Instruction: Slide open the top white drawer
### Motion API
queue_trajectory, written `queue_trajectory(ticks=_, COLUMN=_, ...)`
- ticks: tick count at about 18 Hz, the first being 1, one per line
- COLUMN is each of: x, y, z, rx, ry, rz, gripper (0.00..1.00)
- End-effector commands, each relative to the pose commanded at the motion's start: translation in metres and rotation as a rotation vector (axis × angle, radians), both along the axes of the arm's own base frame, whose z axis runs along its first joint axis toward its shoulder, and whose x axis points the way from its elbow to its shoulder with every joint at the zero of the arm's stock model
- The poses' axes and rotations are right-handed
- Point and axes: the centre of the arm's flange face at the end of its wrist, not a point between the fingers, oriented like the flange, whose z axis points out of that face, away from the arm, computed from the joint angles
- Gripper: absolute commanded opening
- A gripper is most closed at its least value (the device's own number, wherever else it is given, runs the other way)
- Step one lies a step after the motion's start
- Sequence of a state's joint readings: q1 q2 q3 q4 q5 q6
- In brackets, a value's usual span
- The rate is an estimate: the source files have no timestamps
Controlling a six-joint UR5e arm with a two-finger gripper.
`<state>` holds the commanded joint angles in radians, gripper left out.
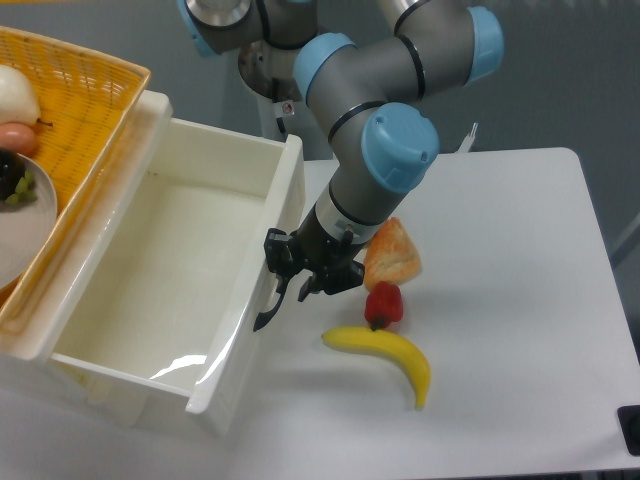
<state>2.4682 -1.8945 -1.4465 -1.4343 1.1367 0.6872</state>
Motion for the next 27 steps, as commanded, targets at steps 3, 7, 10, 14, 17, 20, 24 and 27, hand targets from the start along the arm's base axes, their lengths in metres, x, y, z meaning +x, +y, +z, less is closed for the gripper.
queue_trajectory(ticks=3, x=-0.003, y=-0.002, z=0.001, rx=0.004, ry=0.000, rz=0.005, gripper=0.57)
queue_trajectory(ticks=7, x=-0.010, y=-0.006, z=0.004, rx=0.009, ry=0.004, rz=0.016, gripper=0.59)
queue_trajectory(ticks=10, x=-0.026, y=-0.015, z=0.010, rx=0.033, ry=0.036, rz=-0.011, gripper=0.92)
queue_trajectory(ticks=14, x=-0.051, y=-0.035, z=0.019, rx=0.079, ry=0.100, rz=-0.065, gripper=1.00)
queue_trajectory(ticks=17, x=-0.066, y=-0.044, z=0.032, rx=0.112, ry=0.163, rz=-0.031, gripper=1.00)
queue_trajectory(ticks=20, x=-0.073, y=-0.042, z=0.033, rx=0.114, ry=0.231, rz=-0.036, gripper=1.00)
queue_trajectory(ticks=24, x=-0.086, y=-0.049, z=0.024, rx=0.025, ry=0.311, rz=-0.035, gripper=1.00)
queue_trajectory(ticks=27, x=-0.101, y=-0.064, z=0.023, rx=0.019, ry=0.351, rz=-0.095, gripper=1.00)
